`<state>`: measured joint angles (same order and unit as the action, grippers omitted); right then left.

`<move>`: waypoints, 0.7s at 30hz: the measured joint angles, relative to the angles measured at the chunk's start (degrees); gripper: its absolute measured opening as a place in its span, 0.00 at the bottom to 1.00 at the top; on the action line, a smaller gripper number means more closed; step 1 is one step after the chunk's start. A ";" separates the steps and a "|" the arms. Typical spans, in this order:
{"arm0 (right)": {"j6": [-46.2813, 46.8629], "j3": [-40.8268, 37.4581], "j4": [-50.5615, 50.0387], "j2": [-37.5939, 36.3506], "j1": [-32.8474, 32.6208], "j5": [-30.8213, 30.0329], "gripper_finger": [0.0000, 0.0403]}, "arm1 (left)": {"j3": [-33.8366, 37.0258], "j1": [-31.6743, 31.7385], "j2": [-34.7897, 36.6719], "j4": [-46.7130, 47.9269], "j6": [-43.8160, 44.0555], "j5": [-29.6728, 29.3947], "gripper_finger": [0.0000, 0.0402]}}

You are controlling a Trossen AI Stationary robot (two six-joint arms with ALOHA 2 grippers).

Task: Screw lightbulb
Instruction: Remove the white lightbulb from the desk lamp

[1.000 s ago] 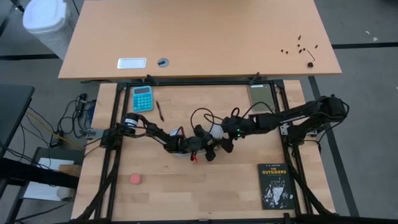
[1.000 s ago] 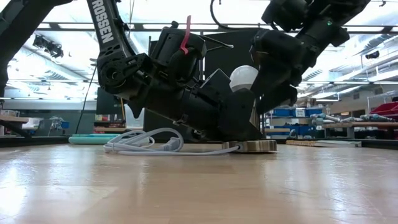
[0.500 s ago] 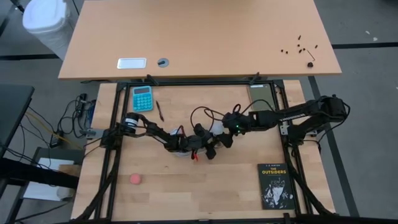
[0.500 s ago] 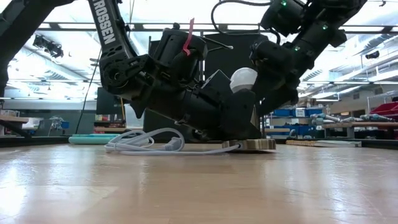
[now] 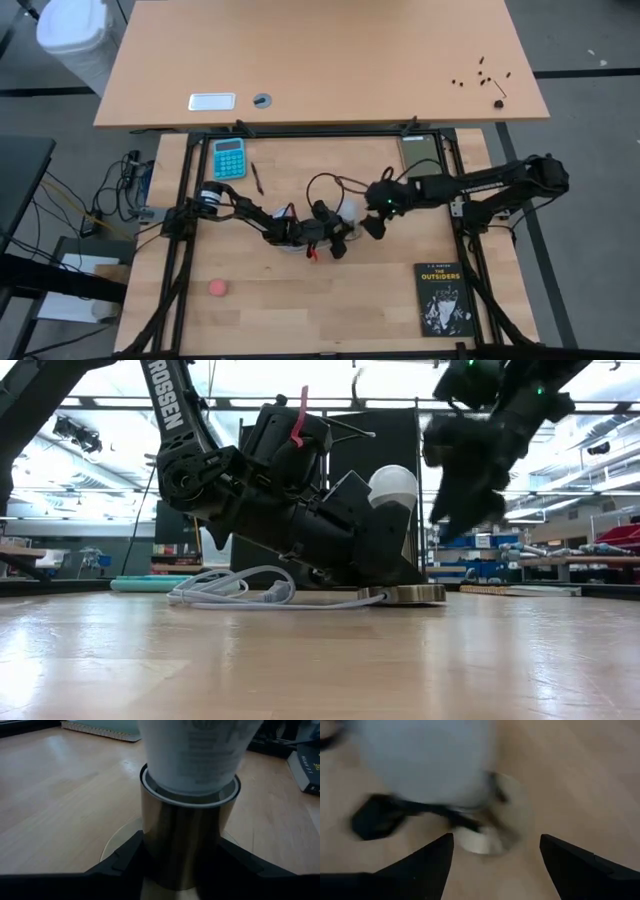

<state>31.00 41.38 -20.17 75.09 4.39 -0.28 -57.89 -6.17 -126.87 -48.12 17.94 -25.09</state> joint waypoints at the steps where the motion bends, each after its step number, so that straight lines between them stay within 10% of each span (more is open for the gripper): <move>1: -0.76 0.04 1.72 0.01 -0.75 0.91 0.76 | 0.00 0.00 0.00 0.00 -0.11 -0.07 0.47; 21: -7.81 -0.02 12.25 5.64 -2.96 -4.23 0.76 | 0.00 0.07 -0.02 0.19 -0.69 -0.27 0.47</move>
<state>23.19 41.36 -7.92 80.73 1.43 -4.51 -57.89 -6.11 -126.89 -47.93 17.25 -25.37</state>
